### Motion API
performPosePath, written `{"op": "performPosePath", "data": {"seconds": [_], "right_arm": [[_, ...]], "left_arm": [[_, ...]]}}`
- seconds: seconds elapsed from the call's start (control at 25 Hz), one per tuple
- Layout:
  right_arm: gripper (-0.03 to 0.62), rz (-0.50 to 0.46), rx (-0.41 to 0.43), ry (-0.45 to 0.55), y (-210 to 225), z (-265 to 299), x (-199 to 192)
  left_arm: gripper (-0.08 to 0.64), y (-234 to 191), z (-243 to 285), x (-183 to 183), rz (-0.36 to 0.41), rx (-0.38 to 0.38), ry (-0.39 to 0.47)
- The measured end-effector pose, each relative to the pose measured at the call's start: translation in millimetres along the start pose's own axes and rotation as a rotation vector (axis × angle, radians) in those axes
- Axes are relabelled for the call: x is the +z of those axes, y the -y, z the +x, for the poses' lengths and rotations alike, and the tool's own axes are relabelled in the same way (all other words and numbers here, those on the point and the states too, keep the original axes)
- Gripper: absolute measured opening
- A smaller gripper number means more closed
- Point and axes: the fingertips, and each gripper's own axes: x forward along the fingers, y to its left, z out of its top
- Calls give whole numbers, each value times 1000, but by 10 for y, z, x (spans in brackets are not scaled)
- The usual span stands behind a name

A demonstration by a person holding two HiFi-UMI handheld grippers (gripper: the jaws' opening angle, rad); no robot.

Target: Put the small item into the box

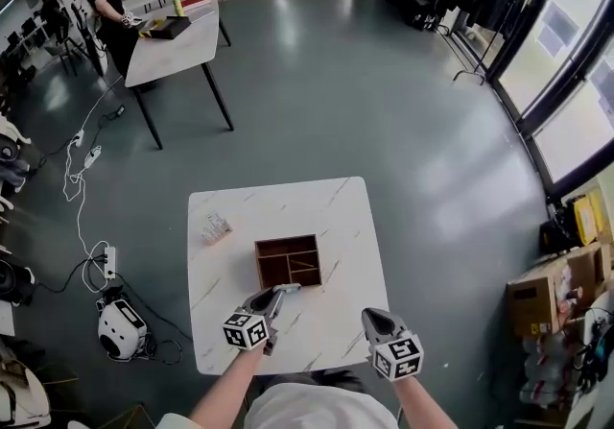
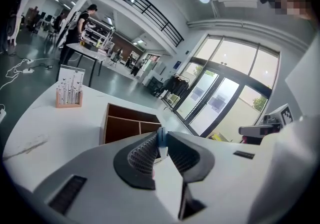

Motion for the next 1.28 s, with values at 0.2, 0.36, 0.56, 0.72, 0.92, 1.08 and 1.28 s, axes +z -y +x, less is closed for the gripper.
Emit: {"op": "performPosePath", "data": {"seconds": [0.2,0.36,0.56,0.72,0.92,1.08,1.28], "right_arm": [[26,30,-45,-24,13,-28,-122],[26,46,-61,-38,22,-15,-197],[26,60,-74,-52,17,-35,-276],[26,74,-73,-60,-4,-16,-338],[26,70,-76,-81,-68,4,-454],[26,61,-80,-86,-42,-18,-450],[26,59,-85,-80,-26,-72,-437]], "left_arm": [[69,-152,287,-101,58,31,-44],[69,-270,460,-228,69,81,-71],[69,-242,600,-389,69,93,-94],[69,-279,674,-443,90,108,-108],[71,-327,695,-484,81,93,-111],[92,-320,704,-531,69,82,-115],[104,-265,687,-541,73,63,-124]]}}
